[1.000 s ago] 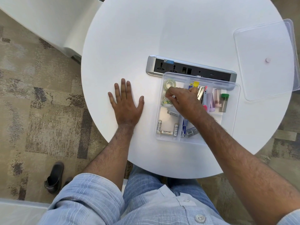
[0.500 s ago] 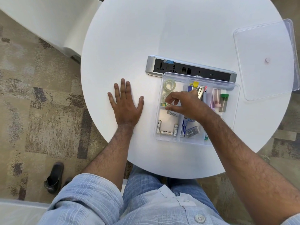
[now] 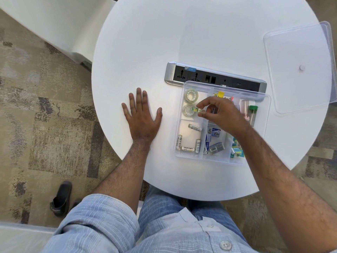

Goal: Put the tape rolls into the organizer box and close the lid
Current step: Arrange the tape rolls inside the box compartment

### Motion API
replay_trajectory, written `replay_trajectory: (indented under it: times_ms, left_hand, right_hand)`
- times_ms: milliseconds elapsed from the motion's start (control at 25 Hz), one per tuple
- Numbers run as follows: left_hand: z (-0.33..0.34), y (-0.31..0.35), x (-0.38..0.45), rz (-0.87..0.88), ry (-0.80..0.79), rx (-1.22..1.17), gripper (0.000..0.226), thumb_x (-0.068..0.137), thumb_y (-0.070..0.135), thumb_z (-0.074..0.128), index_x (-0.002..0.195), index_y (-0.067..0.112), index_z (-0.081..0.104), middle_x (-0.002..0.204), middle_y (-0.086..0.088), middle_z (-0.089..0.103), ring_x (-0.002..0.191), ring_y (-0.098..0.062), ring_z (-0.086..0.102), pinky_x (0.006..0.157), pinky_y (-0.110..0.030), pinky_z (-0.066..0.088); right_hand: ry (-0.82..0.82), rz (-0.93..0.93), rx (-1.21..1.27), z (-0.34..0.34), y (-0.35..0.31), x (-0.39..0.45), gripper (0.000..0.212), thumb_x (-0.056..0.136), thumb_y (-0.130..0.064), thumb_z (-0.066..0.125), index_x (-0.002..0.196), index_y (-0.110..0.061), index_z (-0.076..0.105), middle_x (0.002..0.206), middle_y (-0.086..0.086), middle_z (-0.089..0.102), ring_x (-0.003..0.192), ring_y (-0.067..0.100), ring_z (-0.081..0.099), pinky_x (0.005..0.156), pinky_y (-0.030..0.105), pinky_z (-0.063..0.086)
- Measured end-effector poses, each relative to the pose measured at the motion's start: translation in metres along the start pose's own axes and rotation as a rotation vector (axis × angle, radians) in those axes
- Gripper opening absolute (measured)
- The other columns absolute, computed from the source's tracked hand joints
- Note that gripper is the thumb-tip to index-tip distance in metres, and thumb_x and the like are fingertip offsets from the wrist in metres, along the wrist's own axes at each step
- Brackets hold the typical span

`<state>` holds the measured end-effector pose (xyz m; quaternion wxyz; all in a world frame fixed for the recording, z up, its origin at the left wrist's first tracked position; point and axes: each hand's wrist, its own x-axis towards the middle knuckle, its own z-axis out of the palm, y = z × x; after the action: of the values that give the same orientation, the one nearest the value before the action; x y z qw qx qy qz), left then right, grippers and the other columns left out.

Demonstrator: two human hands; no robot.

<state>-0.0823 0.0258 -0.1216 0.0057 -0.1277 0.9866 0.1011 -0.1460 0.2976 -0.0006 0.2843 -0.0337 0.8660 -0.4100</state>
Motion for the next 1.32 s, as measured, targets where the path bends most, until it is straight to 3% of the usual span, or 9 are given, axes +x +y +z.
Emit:
replay_trajectory:
  times_ms: [40, 120, 280, 480, 760, 1040, 1320]
  left_hand:
    - [0.000, 0.000, 0.000, 0.000, 0.001, -0.002, 0.081, 0.102, 0.064, 0.031, 0.166, 0.016, 0.016, 0.176, -0.001, 0.013, 0.163, -0.028, 0.012, 0.129, -0.062, 0.014]
    - [0.000, 0.000, -0.001, 0.000, 0.002, -0.001, 0.081, 0.102, 0.064, 0.031, 0.166, 0.016, 0.017, 0.176, -0.001, 0.014, 0.163, -0.028, 0.012, 0.129, -0.061, 0.014]
    - [-0.001, 0.001, 0.000, -0.003, -0.009, -0.003, 0.081, 0.102, 0.064, 0.031, 0.166, 0.017, 0.016, 0.176, -0.001, 0.013, 0.164, -0.027, 0.011, 0.129, -0.061, 0.014]
    - [-0.003, 0.001, 0.000, -0.008, -0.016, -0.007, 0.081, 0.102, 0.063, 0.033, 0.166, 0.017, 0.016, 0.176, -0.001, 0.013, 0.163, -0.027, 0.011, 0.128, -0.061, 0.014]
    - [-0.003, 0.001, 0.000, -0.008, -0.023, -0.008, 0.081, 0.102, 0.063, 0.033, 0.166, 0.016, 0.016, 0.176, -0.001, 0.013, 0.164, -0.027, 0.010, 0.129, -0.061, 0.013]
    - [-0.002, 0.000, 0.000, -0.008, -0.012, -0.012, 0.081, 0.102, 0.063, 0.034, 0.166, 0.016, 0.017, 0.176, -0.001, 0.013, 0.164, -0.027, 0.011, 0.129, -0.061, 0.013]
    - [0.000, 0.000, 0.000, -0.004, 0.011, -0.013, 0.081, 0.102, 0.064, 0.033, 0.166, 0.017, 0.017, 0.176, -0.001, 0.015, 0.163, -0.027, 0.013, 0.129, -0.061, 0.014]
  right_hand:
    - [0.027, -0.020, -0.096, 0.003, 0.000, -0.001, 0.021, 0.086, -0.026, 0.080, 0.105, -0.028, 0.073, 0.083, -0.030, 0.065, 0.074, -0.006, 0.060, 0.091, 0.030, 0.041]
    - [0.054, -0.111, -0.347, 0.011, -0.003, 0.001, 0.017, 0.086, -0.026, 0.079, 0.101, -0.029, 0.070, 0.096, -0.022, 0.067, 0.087, 0.003, 0.063, 0.095, 0.038, 0.030]
    - [-0.026, -0.201, -0.581, 0.022, -0.007, 0.008, 0.017, 0.086, -0.020, 0.078, 0.100, -0.026, 0.070, 0.110, -0.012, 0.073, 0.103, 0.013, 0.066, 0.092, 0.036, 0.026]
    - [-0.036, -0.195, -0.617, 0.023, -0.006, 0.012, 0.014, 0.089, -0.024, 0.075, 0.103, -0.026, 0.074, 0.113, -0.013, 0.075, 0.104, 0.012, 0.067, 0.088, 0.029, 0.017]
    - [-0.012, -0.168, -0.671, 0.030, -0.009, 0.013, 0.019, 0.094, -0.027, 0.070, 0.112, -0.022, 0.073, 0.120, -0.007, 0.074, 0.097, 0.019, 0.069, 0.096, 0.040, 0.029]
    - [0.029, -0.211, -0.715, 0.031, -0.008, 0.012, 0.007, 0.092, -0.030, 0.071, 0.098, -0.026, 0.073, 0.101, -0.010, 0.078, 0.085, 0.018, 0.067, 0.091, 0.042, 0.028]
    - [0.000, -0.195, -0.738, 0.032, -0.010, 0.020, 0.012, 0.092, -0.036, 0.070, 0.102, -0.029, 0.073, 0.098, -0.009, 0.079, 0.088, 0.018, 0.069, 0.093, 0.040, 0.030]
